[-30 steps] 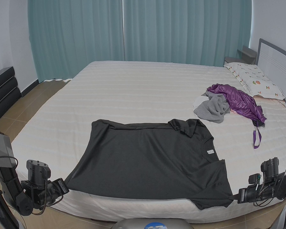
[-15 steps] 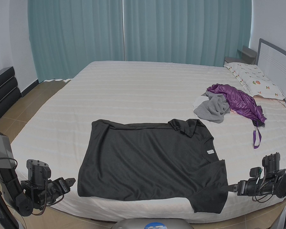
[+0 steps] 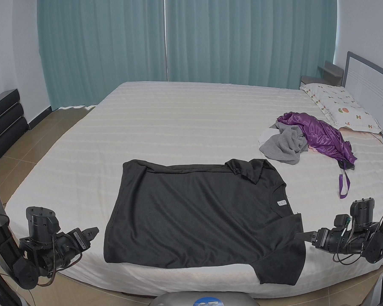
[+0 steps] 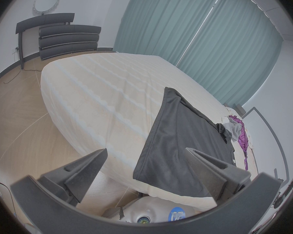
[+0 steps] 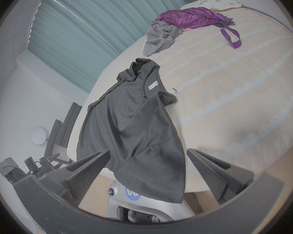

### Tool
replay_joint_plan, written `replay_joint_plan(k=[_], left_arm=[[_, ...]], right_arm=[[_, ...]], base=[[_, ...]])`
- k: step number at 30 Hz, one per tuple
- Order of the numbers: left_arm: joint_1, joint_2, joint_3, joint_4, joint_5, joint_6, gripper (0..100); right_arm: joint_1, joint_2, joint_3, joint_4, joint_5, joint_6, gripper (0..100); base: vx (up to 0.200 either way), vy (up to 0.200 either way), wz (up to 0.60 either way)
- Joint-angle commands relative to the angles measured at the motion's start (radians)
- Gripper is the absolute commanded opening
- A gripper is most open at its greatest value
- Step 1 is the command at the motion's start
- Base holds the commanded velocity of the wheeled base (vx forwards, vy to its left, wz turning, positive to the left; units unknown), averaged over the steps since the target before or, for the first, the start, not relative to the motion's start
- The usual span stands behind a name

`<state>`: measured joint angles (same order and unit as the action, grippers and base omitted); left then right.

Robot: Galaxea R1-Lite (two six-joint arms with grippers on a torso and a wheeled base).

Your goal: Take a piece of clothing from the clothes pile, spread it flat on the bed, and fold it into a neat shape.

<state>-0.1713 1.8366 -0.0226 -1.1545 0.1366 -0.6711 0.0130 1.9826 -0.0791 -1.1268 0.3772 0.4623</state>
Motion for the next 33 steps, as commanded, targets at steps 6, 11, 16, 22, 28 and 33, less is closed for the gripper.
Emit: replay_joint_plan(k=[6,11,16,22,28,33], left_arm=[[-0.001,-0.003,-0.007,0.001,-0.064,-0.065,100],[-0.007,0.000,-0.007,0.002,-0.072,-0.073,100],[-0.007,0.001,-0.008,0.002,-0.072,-0.074,100],[-0.007,0.020,-0.014,0.002,-0.072,-0.088,100],[-0.007,0.024,-0.014,0.001,-0.072,-0.088,100],[-0.007,0.024,-0.014,0.002,-0.072,-0.088,100]], right_arm=[[0.001,0.148,0.001,-0.122,0.000,0.062,100],[0.001,0.210,0.007,-0.229,-0.003,0.099,100],[0.002,0.266,0.021,-0.332,-0.009,0.130,100],[0.007,0.329,0.035,-0.427,-0.012,0.145,100],[0.007,0.338,0.025,-0.439,-0.012,0.159,100],[0.007,0.337,0.013,-0.439,-0.012,0.188,100]], base=[[0.000,0.000,0.00],[0.000,0.000,0.00],[0.000,0.000,0.00],[0.000,0.000,0.00],[0.000,0.000,0.00],[0.000,0.000,0.00]])
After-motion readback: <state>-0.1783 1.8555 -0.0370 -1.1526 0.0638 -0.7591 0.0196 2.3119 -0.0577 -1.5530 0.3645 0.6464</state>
